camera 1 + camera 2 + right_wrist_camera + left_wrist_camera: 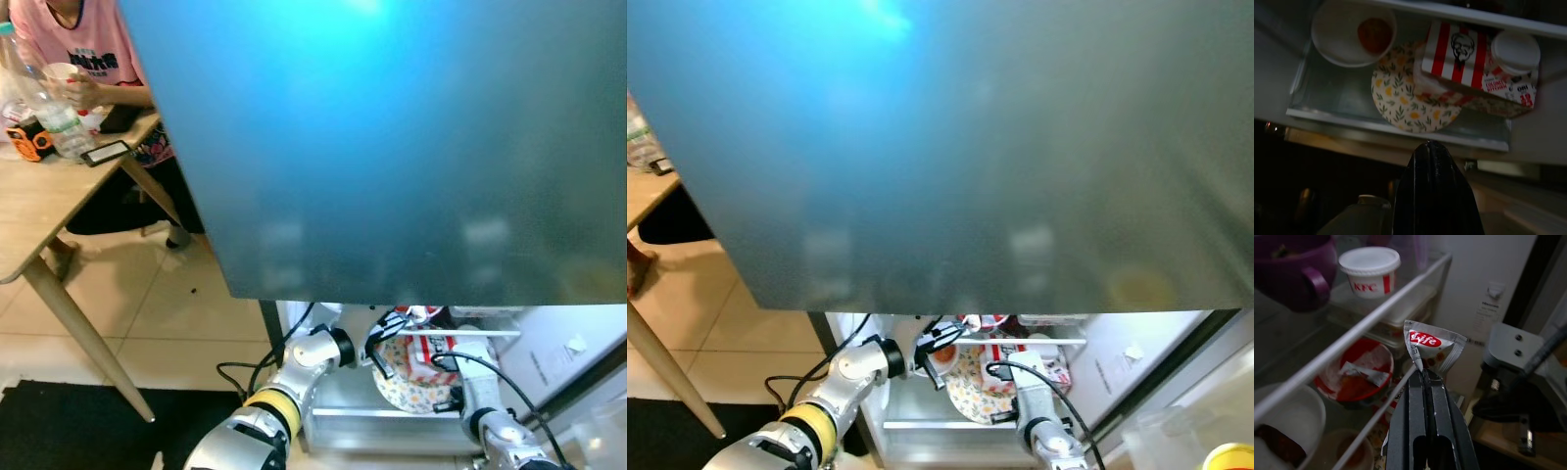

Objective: Restocking fridge

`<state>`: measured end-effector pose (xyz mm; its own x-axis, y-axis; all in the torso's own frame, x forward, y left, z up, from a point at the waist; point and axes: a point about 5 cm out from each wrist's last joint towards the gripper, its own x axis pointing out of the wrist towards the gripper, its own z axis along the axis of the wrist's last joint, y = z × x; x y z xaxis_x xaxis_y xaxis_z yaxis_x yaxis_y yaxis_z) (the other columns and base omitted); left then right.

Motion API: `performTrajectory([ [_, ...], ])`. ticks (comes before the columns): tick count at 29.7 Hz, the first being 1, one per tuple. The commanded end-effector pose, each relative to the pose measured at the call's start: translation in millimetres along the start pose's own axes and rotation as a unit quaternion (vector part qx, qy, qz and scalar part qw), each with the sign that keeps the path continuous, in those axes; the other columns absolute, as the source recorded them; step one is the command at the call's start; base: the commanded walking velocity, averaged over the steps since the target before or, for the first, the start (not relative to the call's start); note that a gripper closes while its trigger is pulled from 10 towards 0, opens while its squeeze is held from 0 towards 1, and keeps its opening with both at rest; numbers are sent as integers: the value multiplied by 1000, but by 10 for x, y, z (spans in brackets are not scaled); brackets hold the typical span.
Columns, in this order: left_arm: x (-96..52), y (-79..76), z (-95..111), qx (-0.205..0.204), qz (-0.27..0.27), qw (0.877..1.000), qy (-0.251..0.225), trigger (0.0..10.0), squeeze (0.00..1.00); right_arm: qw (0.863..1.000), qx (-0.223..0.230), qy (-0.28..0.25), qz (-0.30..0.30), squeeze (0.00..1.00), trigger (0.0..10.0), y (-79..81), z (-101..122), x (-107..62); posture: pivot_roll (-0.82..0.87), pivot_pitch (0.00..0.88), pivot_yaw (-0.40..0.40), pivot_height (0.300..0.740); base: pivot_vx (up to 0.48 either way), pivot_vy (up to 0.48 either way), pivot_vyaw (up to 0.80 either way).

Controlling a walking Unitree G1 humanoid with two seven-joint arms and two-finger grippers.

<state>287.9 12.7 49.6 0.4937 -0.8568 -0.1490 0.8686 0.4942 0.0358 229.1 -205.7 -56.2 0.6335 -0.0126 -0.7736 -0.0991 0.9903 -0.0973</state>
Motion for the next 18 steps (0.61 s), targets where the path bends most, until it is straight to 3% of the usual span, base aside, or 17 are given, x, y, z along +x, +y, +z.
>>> performTrajectory([
  [1,237,-165,221,-1,-22,999,-41,10000,0,1000,10,-9,1,0,10000,10,28,3,-65,0,31,630,0,0,0],
  [18,234,-178,225,5,-19,999,-46,10000,0,999,19,-31,1,0,10000,10,162,16,-63,0,30,595,0,0,0],
])
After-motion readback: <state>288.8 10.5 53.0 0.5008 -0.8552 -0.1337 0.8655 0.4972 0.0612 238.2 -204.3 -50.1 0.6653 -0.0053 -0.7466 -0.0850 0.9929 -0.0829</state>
